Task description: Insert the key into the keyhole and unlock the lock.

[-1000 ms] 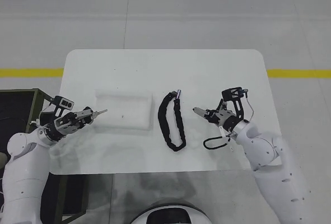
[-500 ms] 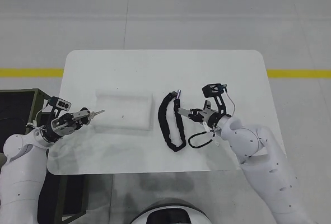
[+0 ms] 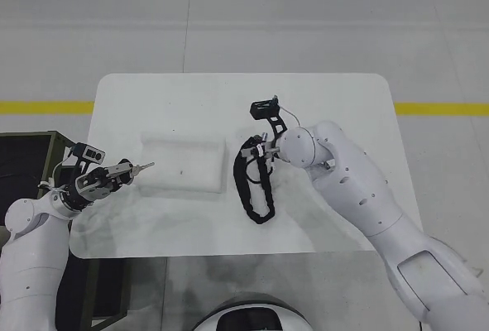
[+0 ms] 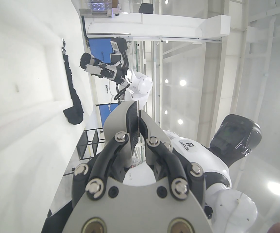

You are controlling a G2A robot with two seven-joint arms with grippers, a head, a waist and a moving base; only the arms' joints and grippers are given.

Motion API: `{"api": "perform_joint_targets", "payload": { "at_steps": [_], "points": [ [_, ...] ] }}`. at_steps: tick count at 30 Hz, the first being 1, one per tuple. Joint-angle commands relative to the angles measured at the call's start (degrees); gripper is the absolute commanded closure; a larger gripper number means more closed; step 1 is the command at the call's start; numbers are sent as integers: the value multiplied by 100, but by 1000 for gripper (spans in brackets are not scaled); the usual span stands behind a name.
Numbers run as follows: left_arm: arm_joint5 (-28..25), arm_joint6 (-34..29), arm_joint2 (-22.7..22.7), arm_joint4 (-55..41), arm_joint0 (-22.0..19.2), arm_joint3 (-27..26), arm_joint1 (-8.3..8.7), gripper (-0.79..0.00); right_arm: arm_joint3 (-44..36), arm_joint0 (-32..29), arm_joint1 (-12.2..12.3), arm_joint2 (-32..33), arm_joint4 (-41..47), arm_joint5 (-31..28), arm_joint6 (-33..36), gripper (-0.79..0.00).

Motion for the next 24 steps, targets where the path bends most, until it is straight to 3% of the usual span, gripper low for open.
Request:
{"api": "perform_joint_targets", "payload": {
  "at_steps": [1, 4, 9, 12, 14, 15, 16, 17, 18, 24],
  "points": [
    [0, 0, 0, 0, 0, 0, 0, 0, 205, 93, -86, -86, -162, 40, 36, -628],
    [0, 0, 0, 0, 0, 0, 0, 0, 477, 156, -219, -236, -473, 62, 70, -637],
    [0, 0, 0, 0, 0, 0, 0, 0, 852, 190, -423, -288, -794, 53, 40, -496],
    [0, 0, 0, 0, 0, 0, 0, 0, 1005, 185, -532, -235, -871, -11, 7, -489],
    [0, 0, 0, 0, 0, 0, 0, 0, 1079, 173, -598, -195, -933, -52, 9, -385],
    [0, 0, 0, 0, 0, 0, 0, 0, 1120, 166, -628, -174, -971, -80, 8, -369],
    [0, 0, 0, 0, 0, 0, 0, 0, 1178, 163, -656, -153, -1030, -95, 9, -259],
    [0, 0, 0, 0, 0, 0, 0, 0, 1225, 160, -684, -133, -1112, -90, -7, -74],
    [0, 0, 0, 0, 0, 0, 0, 0, 1255, 148, -712, -106, -1153, -99, -10, 0],
    [0, 0, 0, 0, 0, 0, 0, 0, 1142, -3, -763, 425, -1072, -418, 102, 0]
  ]
}}
